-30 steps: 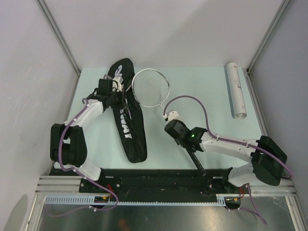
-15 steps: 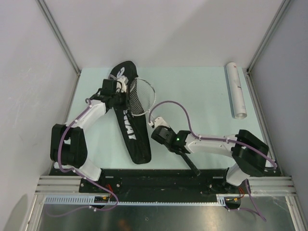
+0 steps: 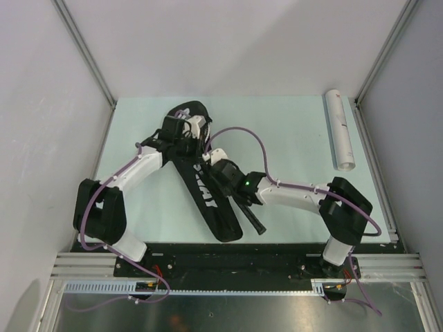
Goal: Pack up the badminton gear
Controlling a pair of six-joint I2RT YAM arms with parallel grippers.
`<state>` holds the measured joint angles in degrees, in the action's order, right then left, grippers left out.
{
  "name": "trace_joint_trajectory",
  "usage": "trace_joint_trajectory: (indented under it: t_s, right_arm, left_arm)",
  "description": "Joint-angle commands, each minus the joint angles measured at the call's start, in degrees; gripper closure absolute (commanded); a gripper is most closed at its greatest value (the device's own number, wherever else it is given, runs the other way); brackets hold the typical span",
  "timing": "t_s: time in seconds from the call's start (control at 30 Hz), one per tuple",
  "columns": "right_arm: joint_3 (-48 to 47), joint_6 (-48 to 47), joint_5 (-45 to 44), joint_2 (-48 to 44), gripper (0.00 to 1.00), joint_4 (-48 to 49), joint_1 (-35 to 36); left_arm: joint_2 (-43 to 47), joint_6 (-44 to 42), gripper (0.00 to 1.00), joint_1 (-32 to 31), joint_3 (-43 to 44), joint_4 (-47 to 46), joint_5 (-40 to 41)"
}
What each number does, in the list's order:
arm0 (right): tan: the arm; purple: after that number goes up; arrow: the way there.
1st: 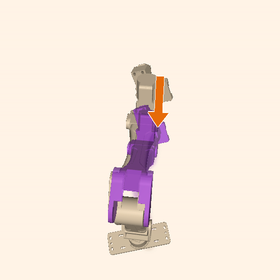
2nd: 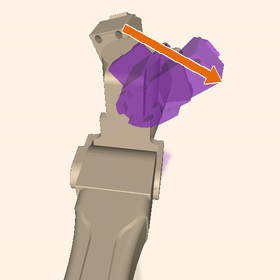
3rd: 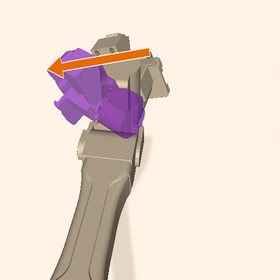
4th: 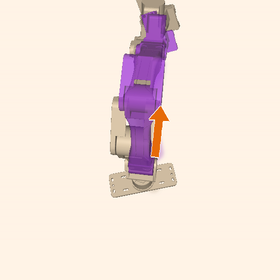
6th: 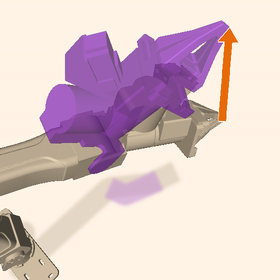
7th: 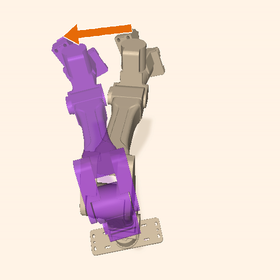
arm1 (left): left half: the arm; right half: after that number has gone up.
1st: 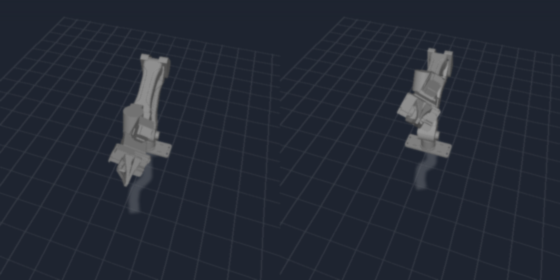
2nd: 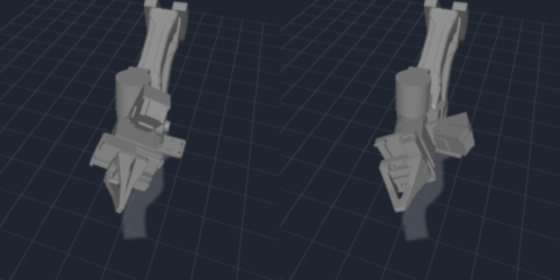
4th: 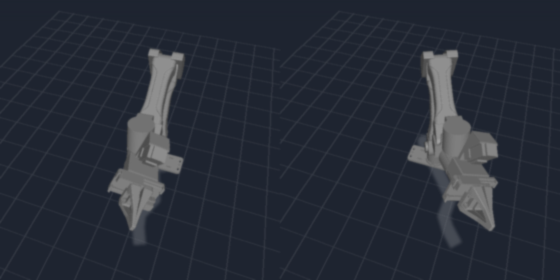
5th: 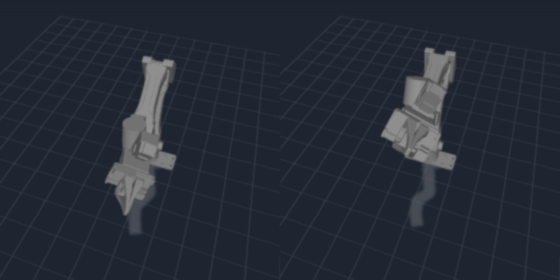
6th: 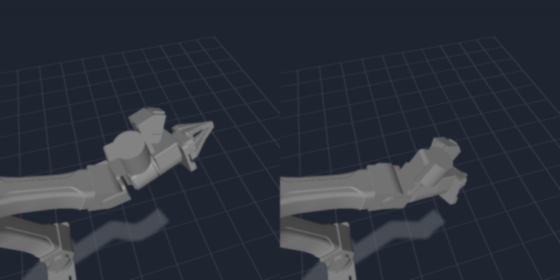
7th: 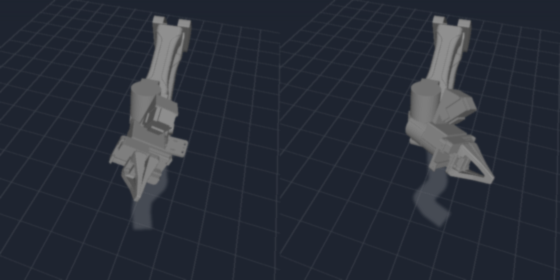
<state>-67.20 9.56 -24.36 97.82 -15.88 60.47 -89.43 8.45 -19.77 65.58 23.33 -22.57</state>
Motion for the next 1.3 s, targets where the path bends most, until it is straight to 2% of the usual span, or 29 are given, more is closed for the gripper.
trace_joint_trajectory:
  t_s: [0.0,0.13,0.23,0.3,0.4,0.43,0.47,0.53,0.57,0.6,0.63,0.67,0.7,0.77,0.87,1.0,1.07,1.17,1.27]
  right_arm:
    - [-5.2,1.1,5.9,2.5,1.0,11.0,-4.0]
    - [-7.2,4.9,7.4,4.7,1.0,14.4,-6.7]
    - [-7.2,12.4,9.8,6.9,1.0,18.4,-9.2]
    - [-7.2,17.1,11.5,8.6,1.0,19.5,-10.5]
    - [-6.6,20.2,14.8,9.4,1.0,21.1,-10.5]
    - [-6.4,20.5,14.5,9.4,1.0,21.8,-10.2]
    - [-6.3,20.5,14.3,9.4,1.0,21.9,-10.0]
    - [-6.0,20.2,13.7,9.7,1.0,21.4,-10.2]
    - [-6.0,20.2,13.7,9.8,1.0,21.2,-10.3]
    - [-5.8,20.2,13.4,9.9,1.0,21.0,-10.4]
    - [-5.7,20.0,13.5,10.0,1.0,21.0,-10.6]
    - [-5.6,20.0,13.6,10.2,1.0,20.9,-10.8]
    - [-5.6,20.0,13.8,10.5,1.0,20.9,-10.8]
    - [-5.4,19.9,14.1,10.6,1.0,21.5,-11.1]
    - [-5.4,20.4,14.8,11.4,1.0,22.4,-11.9]
    - [-5.4,21.1,16.0,12.7,1.0,23.9,-12.3]
    - [-5.4,21.7,16.6,13.6,1.0,24.8,-12.6]
    - [-5.4,23.3,17.4,14.9,1.0,25.3,-13.0]
    - [-5.4,26.5,18.6,16.2,1.0,26.4,-13.3]
  left_arm:
    - [2.2,-2.6,1.0,-3.8,0.3,-2.3,-10.6]
    - [2.2,-0.5,1.0,-4.7,-0.5,-2.5,-14.3]
    - [0.7,1.4,1.0,-5.2,-0.6,-3.0,-16.2]
    - [0.2,3.0,1.0,-5.5,-1.0,-3.6,-15.9]
    - [0.6,6.4,0.97,-5.6,-1.3,-4.3,-11.2]
    - [2.5,7.4,0.75,-5.6,-1.9,-4.8,-7.5]
    - [3.7,9.0,0.61,-5.6,-3.4,-6.4,-5.8]
    - [8.2,11.0,0.41,-5.5,-4.6,-6.5,-1.6]
    - [10.0,11.8,0.38,-5.2,-5.9,-6.6,0.9]
    - [11.9,12.7,0.14,-5.0,-6.7,-6.5,2.1]
    - [16.9,15.3,0.09,-4.6,-9.0,-6.5,3.7]
    - [19.7,17.1,0.08,-4.3,-10.8,-6.5,9.7]
    - [22.6,19.2,0.07,-3.9,-13.0,-6.5,12.1]
    - [30.8,26.7,0.11,-2.6,-20.4,-6.5,17.0]
    - [36.2,33.8,0.2,-2.6,-29.2,-6.7,18.3]
    - [36.8,37.3,0.07,-2.7,-36.0,-7.6,17.3]
    - [36.8,37.9,0.05,-2.6,-38.7,-9.1,16.2]
    - [36.9,38.3,0.1,-2.7,-43.0,-16.0,11.2]
    - [34.6,40.0,0.27,-3.0,-46.3,-18.3,9.1]
